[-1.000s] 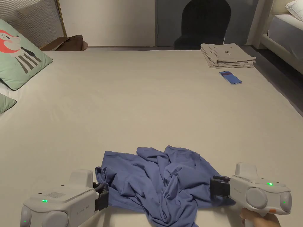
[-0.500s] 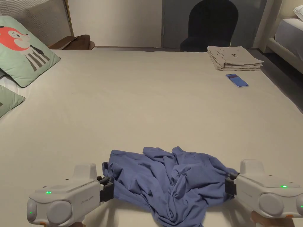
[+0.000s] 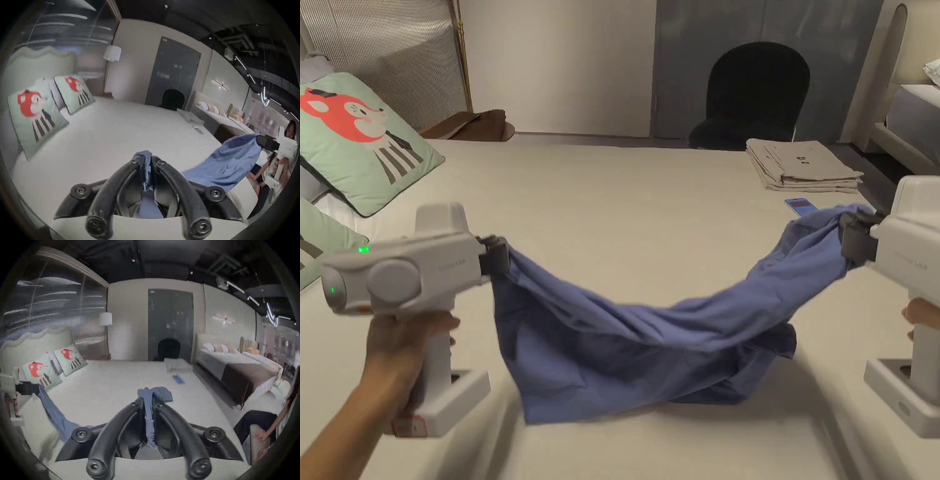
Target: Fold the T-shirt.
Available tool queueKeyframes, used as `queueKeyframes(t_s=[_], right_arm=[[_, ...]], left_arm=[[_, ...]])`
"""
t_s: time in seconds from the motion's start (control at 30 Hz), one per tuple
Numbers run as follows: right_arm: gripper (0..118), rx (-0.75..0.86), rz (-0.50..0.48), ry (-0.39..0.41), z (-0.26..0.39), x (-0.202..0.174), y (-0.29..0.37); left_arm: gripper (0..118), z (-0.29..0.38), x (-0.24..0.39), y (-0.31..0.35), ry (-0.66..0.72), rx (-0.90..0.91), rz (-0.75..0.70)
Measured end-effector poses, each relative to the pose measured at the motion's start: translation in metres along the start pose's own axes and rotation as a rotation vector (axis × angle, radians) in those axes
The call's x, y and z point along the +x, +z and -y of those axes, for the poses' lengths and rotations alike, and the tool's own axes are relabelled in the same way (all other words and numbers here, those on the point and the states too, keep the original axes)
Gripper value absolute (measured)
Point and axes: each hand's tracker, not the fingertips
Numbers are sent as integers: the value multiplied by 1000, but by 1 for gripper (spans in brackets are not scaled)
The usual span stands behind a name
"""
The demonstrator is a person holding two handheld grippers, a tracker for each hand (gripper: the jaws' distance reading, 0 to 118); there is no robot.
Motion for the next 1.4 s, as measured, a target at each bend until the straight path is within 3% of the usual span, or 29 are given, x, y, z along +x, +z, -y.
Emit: queueKeyframes(t_s=[0.1,0.4,0.57,0.73,0.97,1.2,1.4], right_arm=[[7,47,37,56,-37,-2,-18],[8,128,87,105,-106,-6,-85],[8,167,115,159,-118,-18,-118],[8,188,143,194,-113,-35,-150],[8,127,108,167,-69,-47,-186],[8,-19,69,117,8,-55,-198],[8,-144,37,88,75,-52,-178]], left_arm=[[4,-51,-3,-14,1,63,-44],[4,-169,-5,-68,-70,181,-189],[4,-203,-2,-97,-109,242,-260],[4,-212,-3,-131,-245,264,-370],[4,-175,-31,-164,-263,206,-415],[4,-80,-69,-179,-255,33,-438],[4,7,-91,-148,-202,-112,-418]])
